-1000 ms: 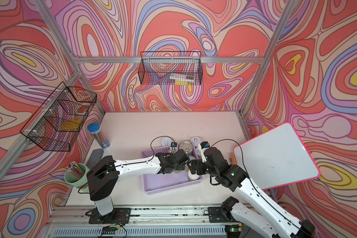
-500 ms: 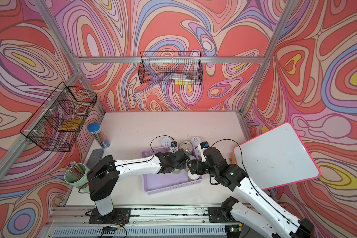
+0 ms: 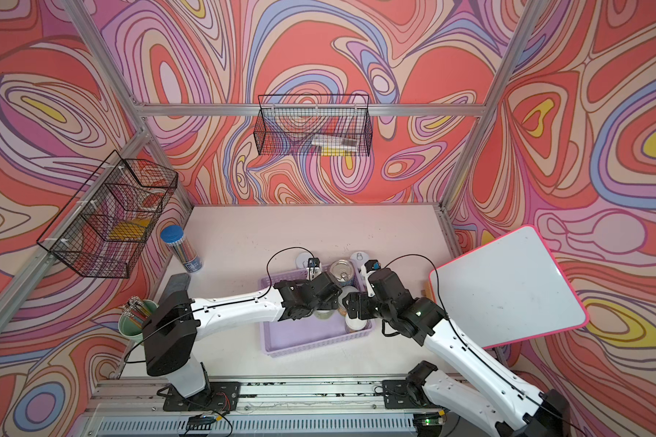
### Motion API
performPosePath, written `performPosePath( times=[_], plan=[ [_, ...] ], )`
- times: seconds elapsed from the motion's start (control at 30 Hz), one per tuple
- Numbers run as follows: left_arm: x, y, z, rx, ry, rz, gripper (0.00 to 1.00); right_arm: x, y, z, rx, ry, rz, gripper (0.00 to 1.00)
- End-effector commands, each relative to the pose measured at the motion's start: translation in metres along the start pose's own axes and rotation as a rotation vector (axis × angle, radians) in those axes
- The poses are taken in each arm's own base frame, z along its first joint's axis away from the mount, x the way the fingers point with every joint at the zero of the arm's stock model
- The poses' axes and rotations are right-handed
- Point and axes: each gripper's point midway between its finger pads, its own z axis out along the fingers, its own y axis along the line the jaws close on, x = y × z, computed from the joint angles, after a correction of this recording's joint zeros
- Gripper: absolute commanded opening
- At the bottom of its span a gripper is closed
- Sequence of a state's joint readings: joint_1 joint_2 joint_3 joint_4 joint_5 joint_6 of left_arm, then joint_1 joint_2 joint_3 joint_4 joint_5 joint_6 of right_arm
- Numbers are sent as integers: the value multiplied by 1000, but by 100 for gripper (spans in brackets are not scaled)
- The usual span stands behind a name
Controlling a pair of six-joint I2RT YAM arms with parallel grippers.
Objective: Put the canned food in the basket
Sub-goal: Place the canned food in the basket.
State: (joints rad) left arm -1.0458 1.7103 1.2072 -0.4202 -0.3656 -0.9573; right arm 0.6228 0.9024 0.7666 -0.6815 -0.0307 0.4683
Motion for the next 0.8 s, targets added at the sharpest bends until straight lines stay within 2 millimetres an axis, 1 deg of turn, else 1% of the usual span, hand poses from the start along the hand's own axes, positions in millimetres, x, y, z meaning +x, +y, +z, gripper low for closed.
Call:
performPosePath(
  times=[0.0,0.17,0.27,0.37,0.5,0.63,0.7,0.77],
  plan=[
    [-8,0,-18,45,-29,17,90,-22,8,-4,-21,-70,18,86],
    [-20,5,-42,93,-85,83,91,-35,10,-2,-8,-87,20,86],
    [-25,9,-52,110,-91,151,93,-44,11,-1,10,-97,20,87],
    [-31,13,-59,120,-88,200,93,-53,16,3,15,-87,9,90],
    [-39,15,-72,130,-108,268,95,-72,17,5,50,-112,33,94],
    [-42,3,-82,222,-120,321,94,-94,7,-5,133,-185,85,98],
    [-44,-7,-87,300,-114,340,97,-104,8,-12,148,-216,41,98],
    [-48,-15,-91,354,-138,355,99,-111,10,-15,163,-206,-43,98]
  ],
)
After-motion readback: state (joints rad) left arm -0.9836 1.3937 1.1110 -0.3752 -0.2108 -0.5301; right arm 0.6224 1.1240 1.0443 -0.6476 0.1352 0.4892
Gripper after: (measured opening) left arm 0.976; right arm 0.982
